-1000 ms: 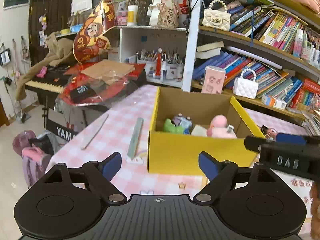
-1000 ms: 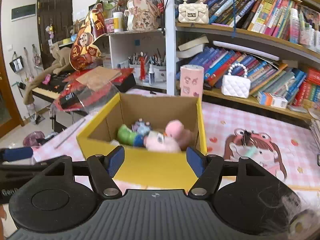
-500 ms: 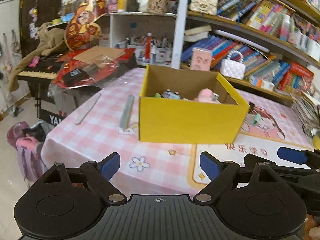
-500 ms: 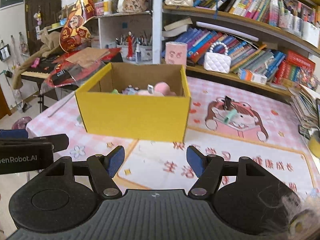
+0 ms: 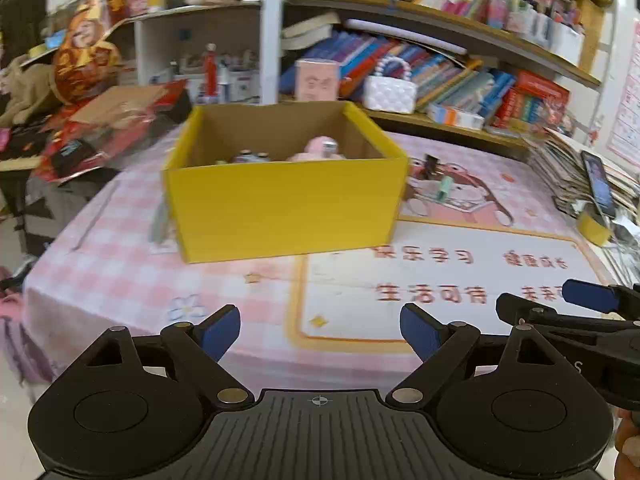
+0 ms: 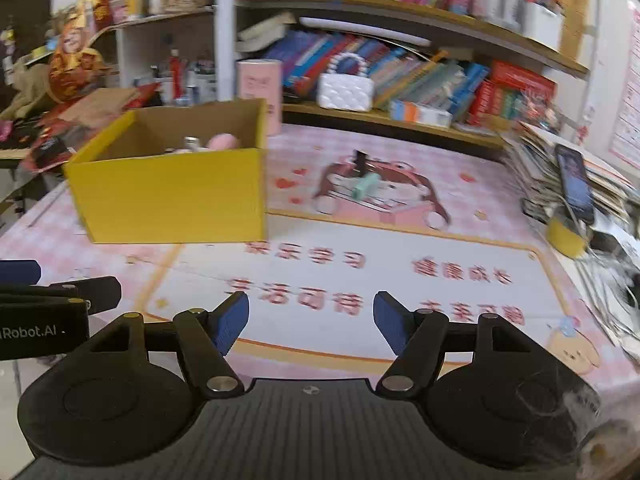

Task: Organize objects
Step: 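Withdraw both grippers from the box toward the mint-green item and black clip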

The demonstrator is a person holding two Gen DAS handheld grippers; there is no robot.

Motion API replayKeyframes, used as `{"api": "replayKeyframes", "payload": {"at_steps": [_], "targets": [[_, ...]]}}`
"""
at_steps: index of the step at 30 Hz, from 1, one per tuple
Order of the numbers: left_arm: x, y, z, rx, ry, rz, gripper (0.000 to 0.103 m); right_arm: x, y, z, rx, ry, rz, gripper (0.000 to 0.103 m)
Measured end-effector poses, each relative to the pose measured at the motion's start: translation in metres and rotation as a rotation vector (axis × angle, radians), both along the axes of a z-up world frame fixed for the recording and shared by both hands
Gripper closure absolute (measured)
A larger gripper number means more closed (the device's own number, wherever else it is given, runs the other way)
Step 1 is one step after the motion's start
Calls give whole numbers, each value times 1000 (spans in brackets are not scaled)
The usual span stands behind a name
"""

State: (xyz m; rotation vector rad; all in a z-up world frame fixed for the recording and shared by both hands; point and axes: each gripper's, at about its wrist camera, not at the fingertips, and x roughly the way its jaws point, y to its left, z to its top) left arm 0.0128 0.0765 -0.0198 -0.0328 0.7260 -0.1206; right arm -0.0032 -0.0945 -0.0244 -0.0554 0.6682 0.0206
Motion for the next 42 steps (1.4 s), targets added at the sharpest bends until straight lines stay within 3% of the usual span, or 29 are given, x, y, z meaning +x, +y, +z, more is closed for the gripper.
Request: {"api": "replayKeyframes", "payload": {"at_steps": [8, 20, 30, 42], "targets": [[22, -46, -3, -8, 15, -81, 14, 8, -52, -6, 4, 30, -110, 36], [67, -128, -12, 8, 68, -138, 14, 45, -134, -17, 8, 95, -160, 36], [109, -179, -15, 87, 85, -72, 14, 98, -181, -16, 56, 81, -129, 36], [171, -208, -21, 62, 36, 41, 19, 170, -223, -7, 97, 38, -80, 36]]}}
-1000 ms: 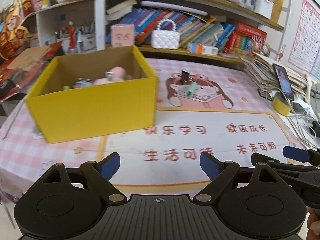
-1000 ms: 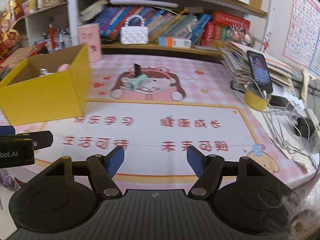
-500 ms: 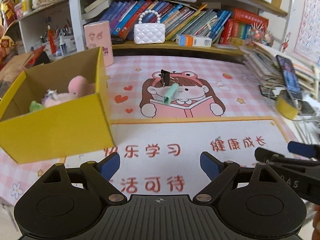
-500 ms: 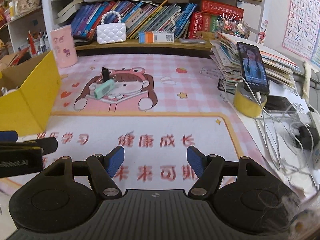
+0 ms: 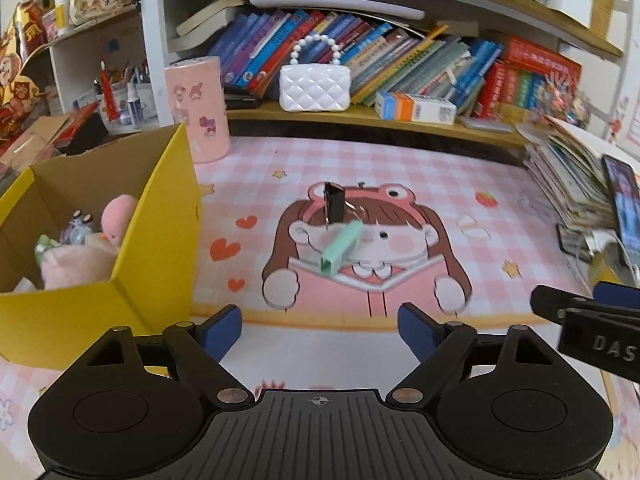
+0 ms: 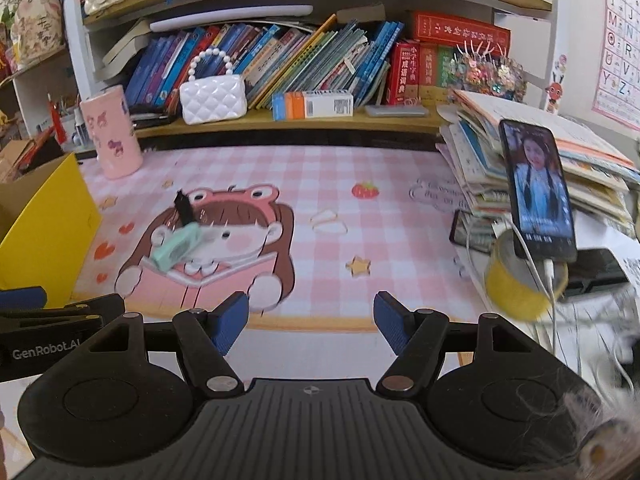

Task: Organize objects
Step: 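Withdraw both grippers from the box toward the mint-green item and black clip, then grasp the mint-green item with the left gripper while the right gripper grasps the black binder clip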

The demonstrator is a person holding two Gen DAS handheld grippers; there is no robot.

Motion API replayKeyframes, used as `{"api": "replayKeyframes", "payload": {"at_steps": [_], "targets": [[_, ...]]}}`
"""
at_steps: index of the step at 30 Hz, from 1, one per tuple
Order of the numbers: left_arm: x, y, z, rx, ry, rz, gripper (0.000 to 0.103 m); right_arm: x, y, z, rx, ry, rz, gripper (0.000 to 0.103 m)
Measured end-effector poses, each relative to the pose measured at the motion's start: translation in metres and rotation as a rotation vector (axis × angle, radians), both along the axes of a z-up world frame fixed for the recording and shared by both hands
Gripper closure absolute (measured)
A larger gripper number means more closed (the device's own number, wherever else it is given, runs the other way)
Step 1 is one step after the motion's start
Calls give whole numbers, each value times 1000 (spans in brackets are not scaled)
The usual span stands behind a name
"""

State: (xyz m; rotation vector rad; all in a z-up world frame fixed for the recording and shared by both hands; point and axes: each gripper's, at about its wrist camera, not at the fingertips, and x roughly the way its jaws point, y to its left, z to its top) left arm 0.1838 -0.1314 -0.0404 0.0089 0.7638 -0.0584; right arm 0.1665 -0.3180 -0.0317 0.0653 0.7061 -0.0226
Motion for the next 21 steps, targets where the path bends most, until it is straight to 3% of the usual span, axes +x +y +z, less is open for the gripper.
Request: {"api": "replayKeyframes", "payload": {"at_steps": [4, 15, 21], "targets": [[24, -4, -5, 2, 8, 35, 23, 22, -8, 0, 22, -8, -4, 36], [80, -19, -31, 36, 55, 39, 52, 66, -19, -9, 41, 10, -4, 36], [110, -20, -46, 22, 72, 62, 56, 79, -24, -9, 50, 10, -12, 36]]}}
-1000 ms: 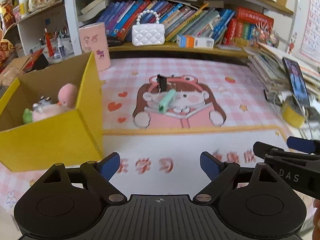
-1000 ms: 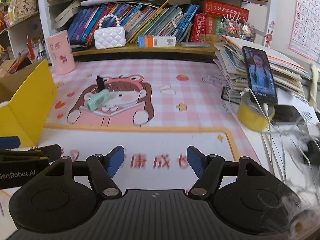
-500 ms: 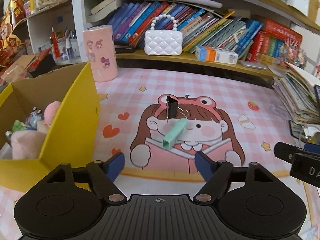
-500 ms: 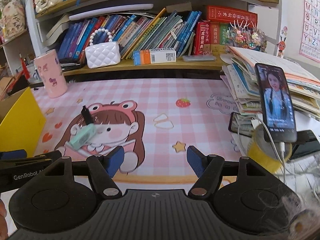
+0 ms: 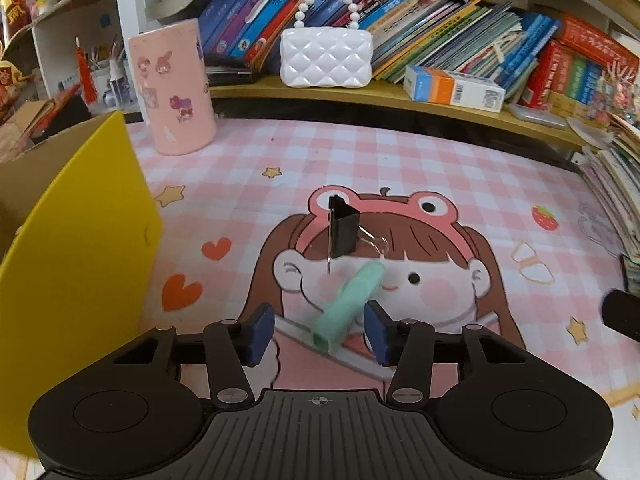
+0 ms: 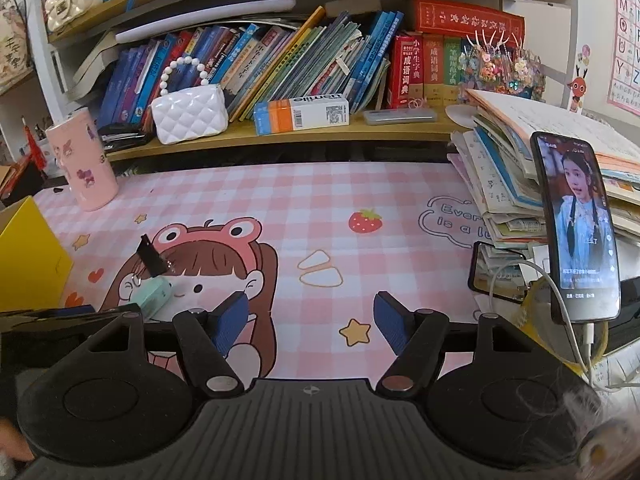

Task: Organize objects
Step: 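Grasp the mint-green item with the left gripper while the right gripper grasps the black binder clip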

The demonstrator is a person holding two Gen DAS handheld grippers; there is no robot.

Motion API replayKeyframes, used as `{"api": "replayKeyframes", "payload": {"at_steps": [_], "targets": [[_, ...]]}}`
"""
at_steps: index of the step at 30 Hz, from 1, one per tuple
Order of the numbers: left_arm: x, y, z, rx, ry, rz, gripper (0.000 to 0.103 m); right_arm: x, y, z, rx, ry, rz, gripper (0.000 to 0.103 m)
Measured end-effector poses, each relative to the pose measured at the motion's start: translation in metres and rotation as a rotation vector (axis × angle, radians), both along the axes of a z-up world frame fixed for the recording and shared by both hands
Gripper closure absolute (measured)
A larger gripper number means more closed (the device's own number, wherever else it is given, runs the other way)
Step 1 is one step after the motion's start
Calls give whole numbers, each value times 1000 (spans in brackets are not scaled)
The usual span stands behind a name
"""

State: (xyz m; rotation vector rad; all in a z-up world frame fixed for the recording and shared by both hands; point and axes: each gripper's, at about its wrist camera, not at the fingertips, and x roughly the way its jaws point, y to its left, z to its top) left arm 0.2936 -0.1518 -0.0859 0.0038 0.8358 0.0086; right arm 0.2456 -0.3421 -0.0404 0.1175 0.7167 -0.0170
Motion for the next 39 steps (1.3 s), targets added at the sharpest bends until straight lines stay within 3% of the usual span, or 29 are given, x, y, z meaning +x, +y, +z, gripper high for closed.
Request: {"api": "replayKeyframes", "payload": {"at_steps": [7, 8, 9, 17, 24, 31, 34, 38, 39], "targets": [[21, -5, -14, 1, 32, -38, 70, 14, -2, -4, 4, 10, 5, 36], [21, -7, -16, 3, 34, -47, 74, 15, -2, -4, 7, 10, 5, 36], [20, -9, -17, 16, 25, -58, 85, 16, -1, -4, 9, 9, 8, 36], [-14, 13, 11, -12, -4, -22, 85, 30, 13, -8, 35, 5, 80, 35], [-69, 47, 34, -52, 29, 52, 85, 63, 56, -28, 62, 15, 245, 29], [-100, 53, 52, -20, 8, 72, 85, 90, 115, -54, -11, -34, 427, 30], [-104, 53, 56, -31, 3, 83, 85, 99, 128, -65, -39, -35, 443, 33], [-110, 54, 58, -38, -1, 92, 85, 108, 133, -72, -40, -29, 413, 61], [-111, 54, 59, -38, -2, 92, 85, 108, 133, -72, -38, -27, 412, 61]]}}
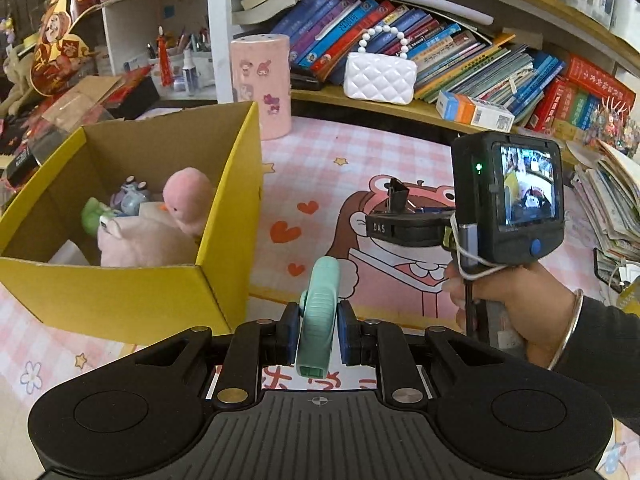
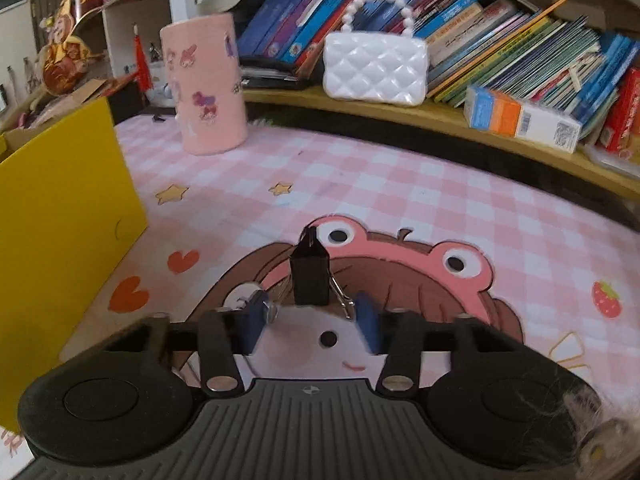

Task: Organize objects
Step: 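Grasp the mint-green item with the left gripper while the right gripper grasps the black binder clip, then carry the mint-green item and black clip over the yellow box with both grippers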

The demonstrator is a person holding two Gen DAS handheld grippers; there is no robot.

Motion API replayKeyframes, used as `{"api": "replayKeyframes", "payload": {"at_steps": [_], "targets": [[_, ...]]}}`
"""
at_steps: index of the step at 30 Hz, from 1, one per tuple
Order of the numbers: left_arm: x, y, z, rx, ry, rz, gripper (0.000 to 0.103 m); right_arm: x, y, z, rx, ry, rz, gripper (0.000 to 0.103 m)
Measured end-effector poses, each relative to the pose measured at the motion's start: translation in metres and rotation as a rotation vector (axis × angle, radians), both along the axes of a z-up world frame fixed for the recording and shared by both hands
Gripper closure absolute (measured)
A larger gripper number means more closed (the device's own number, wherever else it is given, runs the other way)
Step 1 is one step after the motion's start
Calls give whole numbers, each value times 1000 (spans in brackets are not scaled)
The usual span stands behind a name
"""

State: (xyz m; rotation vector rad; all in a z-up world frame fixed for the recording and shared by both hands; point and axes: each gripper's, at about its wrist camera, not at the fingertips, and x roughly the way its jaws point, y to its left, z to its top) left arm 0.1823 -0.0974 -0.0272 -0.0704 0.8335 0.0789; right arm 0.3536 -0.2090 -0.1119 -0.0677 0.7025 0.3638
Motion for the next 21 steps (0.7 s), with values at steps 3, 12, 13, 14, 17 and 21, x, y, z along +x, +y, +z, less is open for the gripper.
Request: {"api": "replayKeyframes", "payload": {"at_steps": [3, 12, 13, 14, 17, 21], "targets": [[-5, 2, 1, -8, -5, -4, 85, -5, -4, 7, 24, -8, -6, 61], [-16, 8, 2, -57, -10, -19, 85, -42, -24, 37, 59, -14, -29, 61], [-18, 8, 3, -63, -13, -24, 85, -49, -26, 40, 60, -12, -32, 61], [-20, 8, 4, -65, -17, -29, 85, -56, -28, 43, 59, -11, -33, 61], [-26, 10, 7, -78, -25, -50, 85, -77, -34, 52, 55, -7, -43, 61], [-33, 13, 5, -107, -22, -78, 85, -107, -40, 64, 52, 5, -67, 61]]}}
